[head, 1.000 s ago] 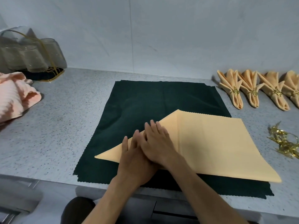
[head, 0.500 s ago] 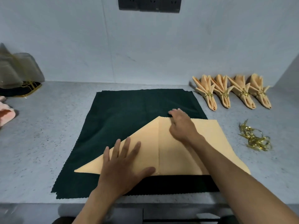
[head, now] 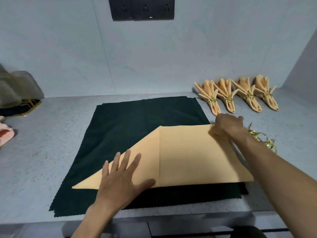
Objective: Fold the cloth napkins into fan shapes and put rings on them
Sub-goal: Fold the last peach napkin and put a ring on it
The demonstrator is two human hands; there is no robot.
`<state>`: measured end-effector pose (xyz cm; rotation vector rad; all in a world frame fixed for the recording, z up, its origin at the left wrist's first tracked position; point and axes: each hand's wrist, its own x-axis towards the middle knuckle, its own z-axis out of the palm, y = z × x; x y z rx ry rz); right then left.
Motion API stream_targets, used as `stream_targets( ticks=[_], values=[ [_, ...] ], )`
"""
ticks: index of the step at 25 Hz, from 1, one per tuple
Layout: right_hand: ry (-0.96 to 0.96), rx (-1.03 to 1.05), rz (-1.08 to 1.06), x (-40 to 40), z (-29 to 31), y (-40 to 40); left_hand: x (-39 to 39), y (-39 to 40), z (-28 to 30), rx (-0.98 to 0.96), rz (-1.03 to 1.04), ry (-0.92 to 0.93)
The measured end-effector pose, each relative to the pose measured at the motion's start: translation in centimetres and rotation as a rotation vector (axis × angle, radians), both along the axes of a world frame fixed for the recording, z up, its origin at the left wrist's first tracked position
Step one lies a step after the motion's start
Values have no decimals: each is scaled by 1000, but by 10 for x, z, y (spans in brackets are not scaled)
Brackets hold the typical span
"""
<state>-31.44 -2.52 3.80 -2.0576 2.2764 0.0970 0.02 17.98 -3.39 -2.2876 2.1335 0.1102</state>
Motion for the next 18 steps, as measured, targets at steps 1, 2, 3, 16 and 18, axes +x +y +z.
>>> stream_targets(
  ticks=[1,2,3,16,18],
  values=[
    [-77,-48,-18,0,0,8,0,0,0,1,-2,-8],
    [-186,-125,-18,2,-3,19,0,0,0,3,0,-10],
    [-317,-217,5,9,-5,36,0,-1,1,0,0,-8],
    [-593,-437,562,99,-75,183,2,-1,-4,-37,-14,19],
    [-623,-373,606,91,-75,180,2,0,-4,-37,-21,19]
  ],
)
